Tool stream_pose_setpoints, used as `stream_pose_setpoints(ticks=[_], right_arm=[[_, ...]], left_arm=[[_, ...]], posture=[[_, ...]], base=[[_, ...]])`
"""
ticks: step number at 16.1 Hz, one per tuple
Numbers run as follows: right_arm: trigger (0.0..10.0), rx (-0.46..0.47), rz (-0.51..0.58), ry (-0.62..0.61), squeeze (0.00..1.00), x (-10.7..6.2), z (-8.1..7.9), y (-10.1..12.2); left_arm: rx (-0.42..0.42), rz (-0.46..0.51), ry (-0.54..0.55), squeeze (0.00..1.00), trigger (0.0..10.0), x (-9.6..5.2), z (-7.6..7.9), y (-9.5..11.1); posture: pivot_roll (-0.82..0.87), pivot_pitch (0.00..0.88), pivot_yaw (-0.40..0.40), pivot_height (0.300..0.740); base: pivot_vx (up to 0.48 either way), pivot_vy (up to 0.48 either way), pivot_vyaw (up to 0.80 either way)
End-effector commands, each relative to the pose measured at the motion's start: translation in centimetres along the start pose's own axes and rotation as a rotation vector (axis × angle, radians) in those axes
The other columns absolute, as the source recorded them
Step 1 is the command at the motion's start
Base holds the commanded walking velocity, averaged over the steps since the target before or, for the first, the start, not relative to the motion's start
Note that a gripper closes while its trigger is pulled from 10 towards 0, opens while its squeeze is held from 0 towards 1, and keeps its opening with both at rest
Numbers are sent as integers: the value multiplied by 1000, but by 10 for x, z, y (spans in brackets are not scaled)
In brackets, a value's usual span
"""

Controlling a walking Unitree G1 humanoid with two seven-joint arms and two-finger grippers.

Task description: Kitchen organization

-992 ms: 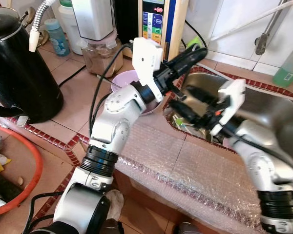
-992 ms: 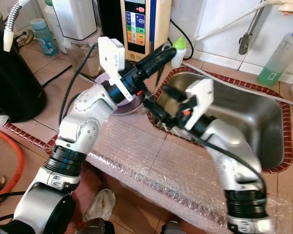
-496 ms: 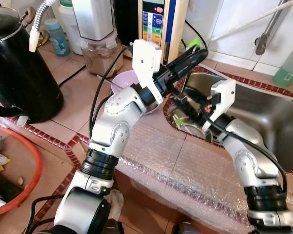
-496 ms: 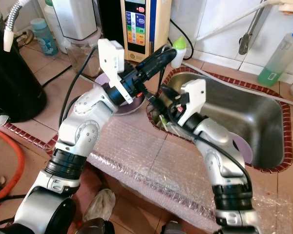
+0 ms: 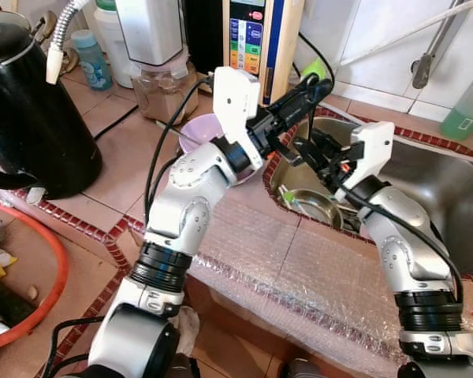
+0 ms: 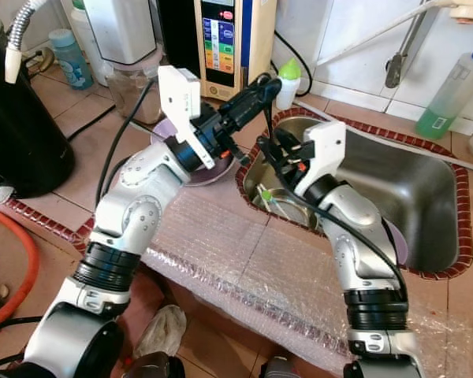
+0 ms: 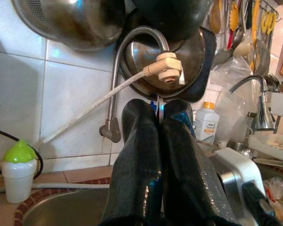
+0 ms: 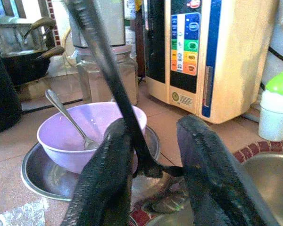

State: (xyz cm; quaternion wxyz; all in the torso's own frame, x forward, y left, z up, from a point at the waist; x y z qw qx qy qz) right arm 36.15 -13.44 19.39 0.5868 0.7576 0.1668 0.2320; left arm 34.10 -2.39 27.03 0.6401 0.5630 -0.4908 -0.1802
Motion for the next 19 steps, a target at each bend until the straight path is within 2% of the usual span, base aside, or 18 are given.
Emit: stream_pose_setpoints(ticks=[1,7,8,9,10,13,17,19], right_arm=[[0,-5,36,-73,0,-2,16,9],[0,-37,70,-115,0,-2,23,15],[0,-47,76,-136,0,-3,27,16],[0,-50,79,-148,0,-3,29,16],[0,-56,80,-158,0,-4,31,16],[0,-94,77,-180,0,-5,35,14],[0,-108,69,-211,0,-5,42,9],[0,-129,-13,-269,0,-8,54,-13]], left_arm=[[6,12,-20,0,0,0,3,4],[6,4,-24,0,0,0,4,1],[30,-13,-25,0,2863,-1,5,-2],[43,-31,-23,584,8196,-2,4,-5],[29,-43,-33,1000,10000,-4,6,-9],[38,-88,-43,1000,10000,-15,11,-24],[67,-126,-8,1000,10000,-26,6,-32],[99,-199,-10,1000,10000,-43,7,-43]], posture=[[-132,0,25,740],[-139,0,25,740],[-138,0,24,740],[-138,0,23,740],[-138,0,23,740],[-136,0,21,740],[-120,0,12,740],[-120,0,12,740]], base=[[0,0,0],[0,0,0],[0,0,0],[0,0,0],[0,0,0],[0,0,0],[0,0,0],[0,0,0]])
Point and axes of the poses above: a point about 5 cm out from each wrist's last joint towards the gripper, its own x axis pointing out of the wrist towards the gripper, its own y axis along the axis of the wrist's last joint, z = x × y, the point moved 5 cm from there along x, pointing out of the wrist towards the gripper, and after that the axes turned 12 degrees about x, right-handed, at the moved point
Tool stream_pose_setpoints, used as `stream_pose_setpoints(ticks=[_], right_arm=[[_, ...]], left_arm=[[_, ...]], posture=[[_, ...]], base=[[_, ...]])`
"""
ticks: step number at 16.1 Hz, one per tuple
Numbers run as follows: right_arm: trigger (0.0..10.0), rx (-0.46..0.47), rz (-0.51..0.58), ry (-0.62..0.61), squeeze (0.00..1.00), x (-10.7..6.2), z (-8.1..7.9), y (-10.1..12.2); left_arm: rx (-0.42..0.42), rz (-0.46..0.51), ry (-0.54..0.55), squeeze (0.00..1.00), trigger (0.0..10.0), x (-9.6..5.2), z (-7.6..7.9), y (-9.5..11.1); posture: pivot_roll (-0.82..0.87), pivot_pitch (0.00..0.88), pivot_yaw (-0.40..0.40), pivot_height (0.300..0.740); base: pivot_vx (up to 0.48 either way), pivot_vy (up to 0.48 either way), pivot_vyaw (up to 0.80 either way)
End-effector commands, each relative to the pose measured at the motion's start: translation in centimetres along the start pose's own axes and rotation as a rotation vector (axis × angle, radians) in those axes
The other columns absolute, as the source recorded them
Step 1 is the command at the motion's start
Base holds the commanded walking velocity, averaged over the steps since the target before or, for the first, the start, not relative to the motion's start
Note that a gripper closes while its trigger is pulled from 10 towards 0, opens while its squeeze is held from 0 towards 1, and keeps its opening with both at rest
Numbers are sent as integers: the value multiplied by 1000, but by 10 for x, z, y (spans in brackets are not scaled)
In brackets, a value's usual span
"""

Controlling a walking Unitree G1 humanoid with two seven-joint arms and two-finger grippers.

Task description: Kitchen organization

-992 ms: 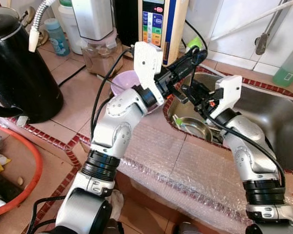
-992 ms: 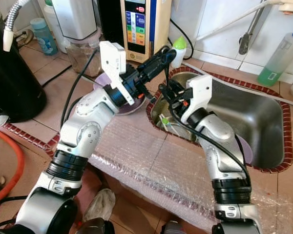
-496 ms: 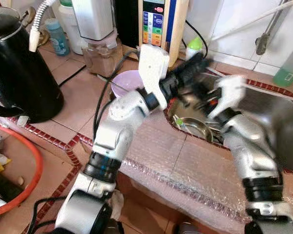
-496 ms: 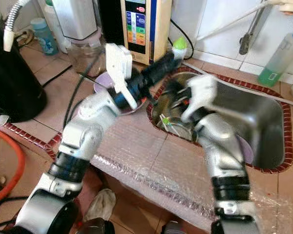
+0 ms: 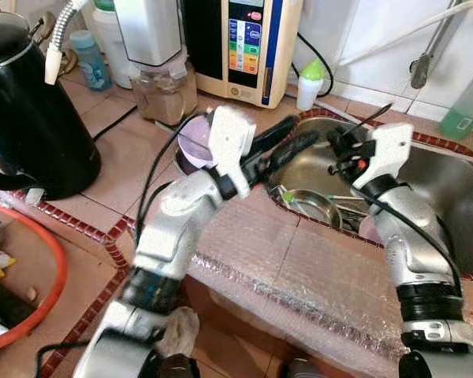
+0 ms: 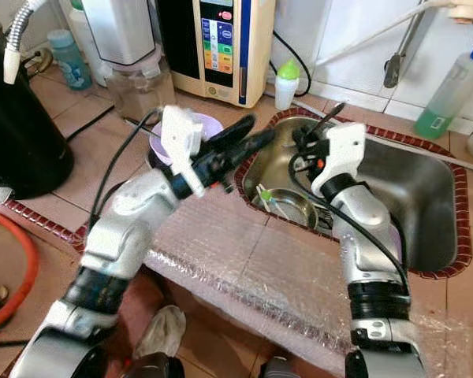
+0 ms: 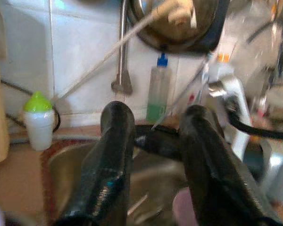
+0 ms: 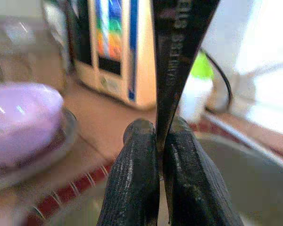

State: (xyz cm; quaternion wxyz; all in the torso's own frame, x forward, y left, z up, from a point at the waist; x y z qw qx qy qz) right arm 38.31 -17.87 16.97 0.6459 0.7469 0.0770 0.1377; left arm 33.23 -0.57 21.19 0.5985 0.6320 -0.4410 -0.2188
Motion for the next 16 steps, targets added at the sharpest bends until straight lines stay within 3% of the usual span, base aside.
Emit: stream_pose_setpoints(ticks=[1,5,6,7,8,9,10,11,12,16], right_arm=[[0,-26,-28,-31,0,0,5,-8],[0,-13,-162,-214,0,-6,29,-56],[392,-15,-181,-238,0,-6,30,-61],[2235,-15,-215,-269,0,-7,33,-69],[1804,-21,-273,-310,0,-10,37,-82],[6314,-26,-303,-339,0,-12,40,-89],[10000,9,-344,-372,122,-17,43,-99],[10000,34,-352,-385,682,-19,44,-103],[10000,50,-350,-386,1000,-19,44,-104],[10000,60,-364,-393,1000,-20,43,-112]], left_arm=[[27,-30,-16,1000,10000,-4,5,-4],[-1,-179,-70,1000,10000,-29,26,-41],[-7,-204,-83,1000,10000,-32,28,-46],[0,-232,-87,1000,10000,-34,28,-52],[10,-254,-83,1000,10000,-36,27,-57],[17,-258,-81,1000,10000,-36,26,-58],[19,-263,-72,1000,10000,-36,25,-59],[20,-265,-70,1000,10000,-36,24,-59],[22,-266,-68,1000,10000,-36,24,-59],[27,-267,-57,1000,10000,-35,22,-59]], posture=[[-101,0,12,740],[-81,10,13,740],[-73,15,16,740],[-73,15,16,740],[-69,15,19,740],[-69,15,19,740],[-69,15,19,740],[-69,11,18,740],[-69,11,18,740],[-75,4,11,740]], base=[[0,0,0],[0,0,0],[0,0,0],[0,0,0],[0,0,0],[0,0,0],[0,0,0],[0,0,0],[0,0,0],[0,0,0]])
Point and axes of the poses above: a point about 5 cm out from each wrist's last joint towards the gripper, its own x axis pointing out of the wrist towards the gripper, its own y axis along the axis of the wrist's last joint, z = x × y, the point moved 5 cm from there along x, pointing out of the wrist towards the gripper, and after that the axes turned 12 degrees about x, right-handed, at the moved point
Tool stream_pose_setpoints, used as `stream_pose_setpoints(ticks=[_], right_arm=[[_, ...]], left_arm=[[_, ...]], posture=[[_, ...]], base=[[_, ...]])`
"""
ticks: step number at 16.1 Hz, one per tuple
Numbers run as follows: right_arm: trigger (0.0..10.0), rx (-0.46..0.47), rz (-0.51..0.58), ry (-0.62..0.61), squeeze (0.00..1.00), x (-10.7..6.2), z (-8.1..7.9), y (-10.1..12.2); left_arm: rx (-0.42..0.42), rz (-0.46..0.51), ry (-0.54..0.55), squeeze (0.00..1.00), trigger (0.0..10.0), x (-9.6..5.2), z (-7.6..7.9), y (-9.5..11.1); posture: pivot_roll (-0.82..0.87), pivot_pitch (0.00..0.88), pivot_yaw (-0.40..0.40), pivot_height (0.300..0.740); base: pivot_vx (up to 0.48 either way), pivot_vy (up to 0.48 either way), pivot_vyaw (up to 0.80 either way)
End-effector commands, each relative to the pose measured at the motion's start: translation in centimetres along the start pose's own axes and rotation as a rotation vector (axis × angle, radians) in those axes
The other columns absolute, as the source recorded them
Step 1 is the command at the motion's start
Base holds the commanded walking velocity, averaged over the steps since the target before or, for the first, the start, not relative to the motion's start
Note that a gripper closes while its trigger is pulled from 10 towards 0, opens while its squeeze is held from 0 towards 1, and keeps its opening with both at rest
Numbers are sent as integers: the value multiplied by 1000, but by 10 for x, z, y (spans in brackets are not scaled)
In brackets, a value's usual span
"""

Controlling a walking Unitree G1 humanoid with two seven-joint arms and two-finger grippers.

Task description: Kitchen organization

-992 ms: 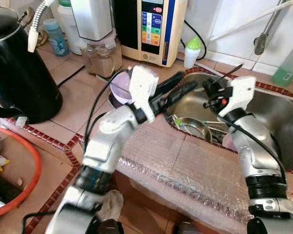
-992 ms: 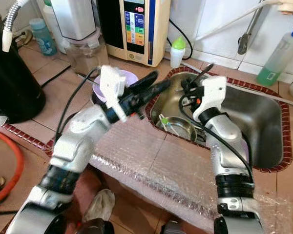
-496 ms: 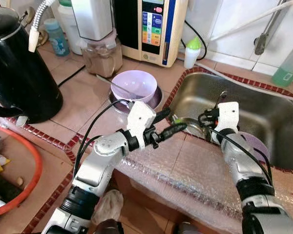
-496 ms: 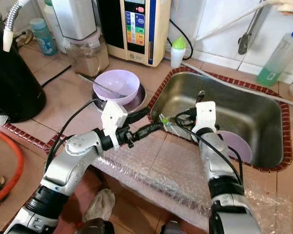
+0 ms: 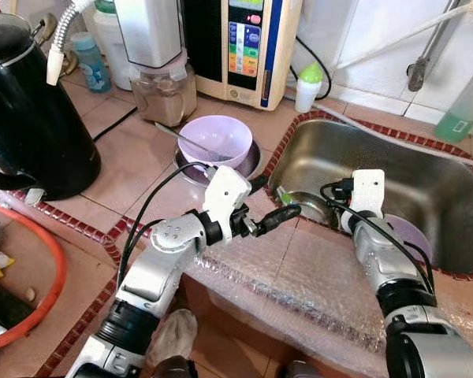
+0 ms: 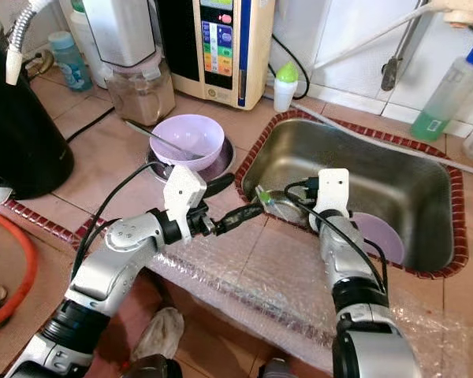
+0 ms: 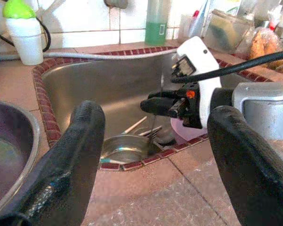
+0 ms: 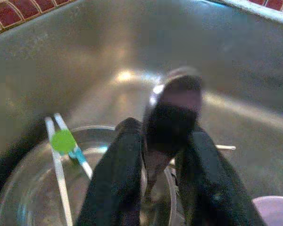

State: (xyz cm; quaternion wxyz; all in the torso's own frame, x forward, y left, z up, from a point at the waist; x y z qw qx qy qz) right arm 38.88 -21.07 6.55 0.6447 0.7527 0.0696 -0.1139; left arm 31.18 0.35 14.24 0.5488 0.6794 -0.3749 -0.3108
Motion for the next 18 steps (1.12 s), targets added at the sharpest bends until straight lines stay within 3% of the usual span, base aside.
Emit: stream_pose_setpoints(ticks=[1,7,14,15,16,17,18], right_arm=[[10000,7,-50,0,1000,-1,-1,-14],[10000,65,26,32,1000,2,-9,6],[10000,42,70,41,1000,-11,-16,5],[10000,18,57,66,875,-14,-22,1],[10000,11,51,82,506,-17,-25,-2],[10000,10,49,88,424,-19,-27,-4],[10000,23,36,92,173,-22,-28,-7]], left_arm=[[16,-9,6,1000,10000,1,-2,0],[30,-9,1,1000,10000,2,-3,1],[54,66,185,1000,10000,-9,-27,23],[65,72,238,1000,10000,-13,-32,25],[62,86,273,1000,10000,-17,-35,29],[63,95,297,1000,10000,-20,-35,32],[70,105,324,1000,10000,-23,-36,35]], posture=[[-78,3,11,740],[-87,0,10,740],[-91,11,-2,740],[-86,23,-11,740],[-82,29,-11,740],[-77,30,-14,740],[-72,29,-17,740]], base=[[0,0,0],[0,0,0],[0,0,-299],[0,0,0],[0,0,0],[0,0,0],[0,0,0]])
Point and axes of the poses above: a point about 5 cm out from each wrist's last joint towards the gripper, its own x axis pointing out of the wrist towards the gripper, its own y axis along the axis of the wrist's last joint, z = x × y, the point moved 5 cm from there along x, pointing out of the wrist towards the gripper, and after that the axes turned 12 degrees about x, right-handed, at the moved point
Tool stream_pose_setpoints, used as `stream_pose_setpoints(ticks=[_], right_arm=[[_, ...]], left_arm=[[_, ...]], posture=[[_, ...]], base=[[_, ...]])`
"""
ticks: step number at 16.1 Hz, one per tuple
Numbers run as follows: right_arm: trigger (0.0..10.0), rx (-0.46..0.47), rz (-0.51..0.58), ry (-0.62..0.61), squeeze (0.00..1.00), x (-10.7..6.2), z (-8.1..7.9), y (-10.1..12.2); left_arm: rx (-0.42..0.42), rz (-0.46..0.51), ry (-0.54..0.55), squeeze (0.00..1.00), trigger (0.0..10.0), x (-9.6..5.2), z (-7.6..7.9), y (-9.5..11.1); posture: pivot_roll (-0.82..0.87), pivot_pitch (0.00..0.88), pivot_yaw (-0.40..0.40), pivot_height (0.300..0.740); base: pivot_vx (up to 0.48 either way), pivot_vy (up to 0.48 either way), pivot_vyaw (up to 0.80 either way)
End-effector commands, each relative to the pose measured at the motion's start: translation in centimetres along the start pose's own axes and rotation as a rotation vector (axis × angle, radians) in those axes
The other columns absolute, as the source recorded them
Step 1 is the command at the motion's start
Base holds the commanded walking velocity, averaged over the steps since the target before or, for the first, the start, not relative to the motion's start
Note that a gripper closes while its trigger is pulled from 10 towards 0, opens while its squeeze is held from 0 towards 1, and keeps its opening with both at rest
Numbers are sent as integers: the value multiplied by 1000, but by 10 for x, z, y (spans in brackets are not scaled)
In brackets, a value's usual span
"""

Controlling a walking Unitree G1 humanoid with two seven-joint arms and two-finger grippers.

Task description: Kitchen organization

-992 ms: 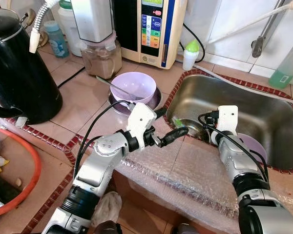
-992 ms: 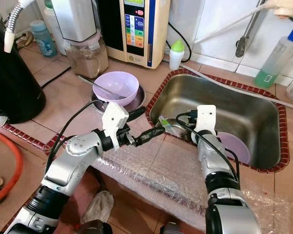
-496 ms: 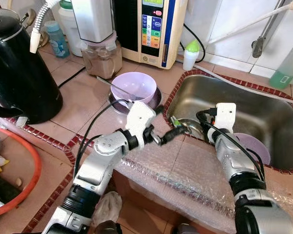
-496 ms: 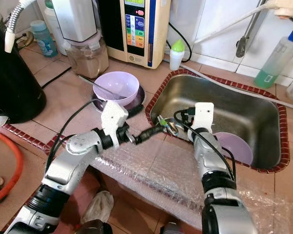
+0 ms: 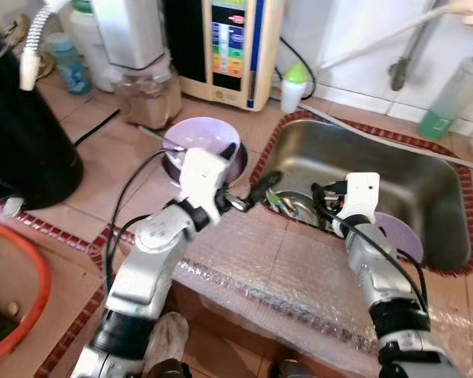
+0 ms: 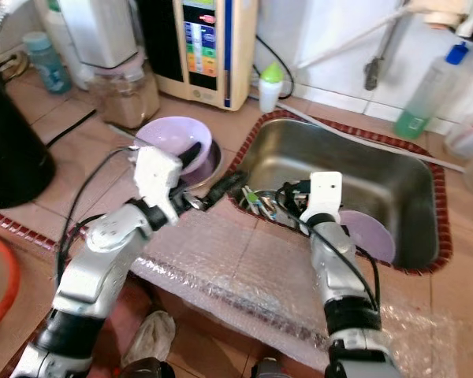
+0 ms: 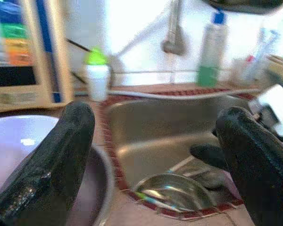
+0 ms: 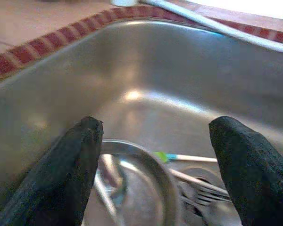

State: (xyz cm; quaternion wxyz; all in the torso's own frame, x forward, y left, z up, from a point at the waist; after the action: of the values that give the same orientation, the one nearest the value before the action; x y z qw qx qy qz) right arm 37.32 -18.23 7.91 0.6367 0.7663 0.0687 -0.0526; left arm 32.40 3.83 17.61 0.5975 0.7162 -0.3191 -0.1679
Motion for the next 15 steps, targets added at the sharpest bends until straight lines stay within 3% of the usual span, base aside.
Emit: stream_pose_setpoints(ticks=[1,2,4,5,7,9,11,15], right_arm=[[10000,12,-49,-2,145,-4,0,-13],[10000,14,-46,6,0,-5,-3,-14],[10000,18,-35,12,0,-7,-6,-12],[10000,21,-14,18,0,-6,-7,-7],[10000,25,32,41,0,-7,-11,5],[10000,12,139,85,0,-12,-22,30],[10000,-19,183,78,0,-16,-25,41],[10000,-80,238,133,0,-23,-41,55]], left_arm=[[25,31,34,1000,10000,-1,-3,11],[56,42,86,1000,10000,-4,-8,15],[98,63,124,1000,10000,-6,-11,20],[108,107,218,0,10000,-6,-24,32],[126,133,300,0,10000,-8,-38,40],[128,120,421,0,10000,-15,-64,40],[140,68,474,0,10000,-28,-72,25],[181,38,628,0,10000,-51,-91,23]], posture=[[-66,25,-16,740],[-64,19,-12,740],[-63,12,-10,740],[-63,12,-10,740],[-64,12,-12,740],[-62,17,-8,740],[-62,18,-4,740],[-51,24,19,740]], base=[[0,0,-800],[0,0,-800],[0,0,-800],[0,0,0],[0,0,0],[0,0,0],[0,0,0],[0,0,0]])
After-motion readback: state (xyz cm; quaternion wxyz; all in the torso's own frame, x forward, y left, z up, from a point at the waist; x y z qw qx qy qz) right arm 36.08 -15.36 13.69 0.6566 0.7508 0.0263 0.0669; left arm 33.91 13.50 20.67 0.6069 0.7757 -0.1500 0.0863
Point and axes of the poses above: a point about 5 cm out from each wrist's last joint towards the gripper, its own x axis pointing out of the wrist towards the gripper, its own y axis along the axis of the wrist's last joint, z = x × y, the point moved 5 cm from there along x, pointing out of the wrist towards the gripper, and after that the axes turned 12 degrees about x, right-handed, at the moved point
